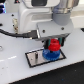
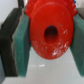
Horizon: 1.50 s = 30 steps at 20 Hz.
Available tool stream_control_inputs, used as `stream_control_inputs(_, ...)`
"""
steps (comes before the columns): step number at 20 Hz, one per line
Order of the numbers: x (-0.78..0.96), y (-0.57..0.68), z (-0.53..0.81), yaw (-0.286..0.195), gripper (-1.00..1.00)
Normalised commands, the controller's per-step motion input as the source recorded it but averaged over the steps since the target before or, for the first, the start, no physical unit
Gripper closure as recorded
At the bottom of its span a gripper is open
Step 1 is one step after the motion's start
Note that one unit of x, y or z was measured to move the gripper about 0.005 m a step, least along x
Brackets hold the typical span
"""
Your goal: Insert the blue gear onto the right peg, followed by the red gear
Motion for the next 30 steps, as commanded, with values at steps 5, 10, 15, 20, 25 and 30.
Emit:
stream_control_inputs(5, 0.08, -0.15, 0.05, 0.000, 1.00)
stream_control_inputs(10, 0.18, -0.13, -0.06, 0.000, 1.00)
stream_control_inputs(15, 0.27, -0.08, -0.06, 0.000, 1.00)
stream_control_inputs(20, 0.03, 0.03, 0.02, 0.000, 1.00)
stream_control_inputs(25, 0.06, 0.01, 0.08, 0.000, 1.00)
stream_control_inputs(30, 0.07, -0.01, -0.19, 0.000, 1.00)
